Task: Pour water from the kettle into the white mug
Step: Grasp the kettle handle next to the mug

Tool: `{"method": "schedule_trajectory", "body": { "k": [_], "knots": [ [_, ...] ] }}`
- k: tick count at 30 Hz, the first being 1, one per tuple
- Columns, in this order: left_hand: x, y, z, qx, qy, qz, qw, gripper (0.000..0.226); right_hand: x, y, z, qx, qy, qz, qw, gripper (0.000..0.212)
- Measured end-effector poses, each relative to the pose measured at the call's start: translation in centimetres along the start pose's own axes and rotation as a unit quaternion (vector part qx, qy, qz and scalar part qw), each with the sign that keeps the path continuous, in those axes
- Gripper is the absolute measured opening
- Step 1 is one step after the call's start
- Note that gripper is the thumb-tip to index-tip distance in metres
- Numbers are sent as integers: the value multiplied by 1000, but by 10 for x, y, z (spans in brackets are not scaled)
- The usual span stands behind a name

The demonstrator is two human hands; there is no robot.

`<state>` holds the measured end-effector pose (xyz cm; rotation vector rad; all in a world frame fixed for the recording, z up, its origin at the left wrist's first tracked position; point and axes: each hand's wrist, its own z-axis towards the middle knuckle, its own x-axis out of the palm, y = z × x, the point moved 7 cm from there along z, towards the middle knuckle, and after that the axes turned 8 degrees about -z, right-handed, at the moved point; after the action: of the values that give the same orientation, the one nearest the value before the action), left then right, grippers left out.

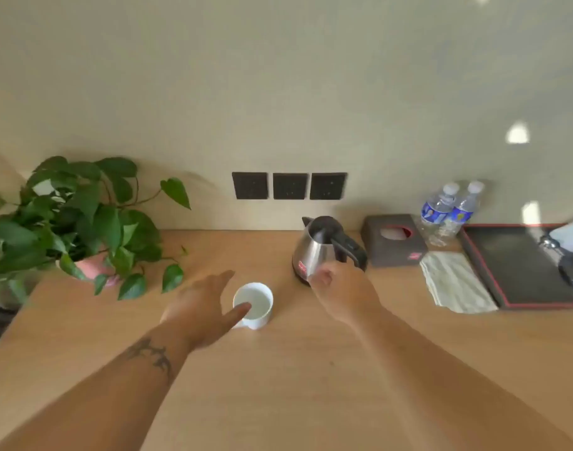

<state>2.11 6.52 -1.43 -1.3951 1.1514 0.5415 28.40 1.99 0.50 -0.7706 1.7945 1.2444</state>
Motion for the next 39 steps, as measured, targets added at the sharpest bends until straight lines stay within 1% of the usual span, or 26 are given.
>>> {"method": "schedule_trajectory", "body": {
  "k": [2, 4, 6, 8, 10, 11, 12, 13, 15, 19, 21, 22, 24, 26, 29, 30, 32, 34, 37, 39],
  "knots": [
    [30, 11, 9, -14, 65, 10, 998, 97, 28, -24, 11, 74, 16, 51, 996, 38],
    [57, 20, 15, -8, 96, 8, 995, 110, 51, -47, 15, 145, 37, 96, 984, 48],
    [74, 21, 25, 3, 90, -6, 996, 115, 69, -64, 19, 202, 49, 140, 968, 61],
    [81, 24, 38, 8, 76, -25, 997, 114, 78, -78, 24, 265, 39, 203, 942, 73],
    [87, 25, 46, 17, 67, -44, 997, 113, 82, -89, 31, 311, 7, 259, 914, 84],
    [90, 25, 50, 25, 65, -50, 996, 113, 82, -93, 35, 316, -17, 274, 908, 87],
    [92, 24, 53, 33, 63, -55, 996, 113, 81, -95, 39, 315, -49, 283, 905, 87],
    [93, 24, 56, 38, 60, -61, 996, 113, 78, -98, 42, 310, -82, 293, 901, 83],
    [96, 24, 62, 43, 51, -81, 995, 114, 74, -104, 47, 301, -132, 313, 891, 66],
    [100, 28, 66, 37, 33, -125, 991, 120, 62, -115, 49, 289, -180, 325, 882, 44],
    [102, 36, 63, 23, 29, -161, 986, 127, 50, -113, 51, 263, -194, 321, 889, 38],
    [103, 42, 60, 13, 27, -178, 984, 130, 43, -110, 53, 245, -198, 303, 900, 34],
    [108, 59, 54, -9, 37, -177, 983, 136, 32, -99, 58, 205, -188, 263, 924, 23],
    [116, 78, 48, -37, 59, -140, 988, 138, 28, -86, 62, 178, -155, 257, 937, 15],
    [132, 97, 47, -60, 93, -42, 993, 140, 30, -73, 65, 162, -101, 281, 941, 2],
    [136, 99, 48, -64, 109, -20, 992, 144, 31, -70, 64, 165, -86, 285, 940, 3],
    [142, 101, 51, -78, 133, -7, 988, 151, 34, -69, 63, 172, -77, 300, 935, 9],
    [148, 106, 55, -87, 153, 6, 984, 154, 33, -70, 60, 171, -87, 309, 932, 15],
    [158, 113, 57, -98, 169, 35, 980, 156, 36, -74, 57, 161, -93, 313, 931, 29],
    [162, 114, 58, -101, 172, 50, 979, 157, 35, -79, 55, 160, -92, 301, 936, 23]
  ]
}}
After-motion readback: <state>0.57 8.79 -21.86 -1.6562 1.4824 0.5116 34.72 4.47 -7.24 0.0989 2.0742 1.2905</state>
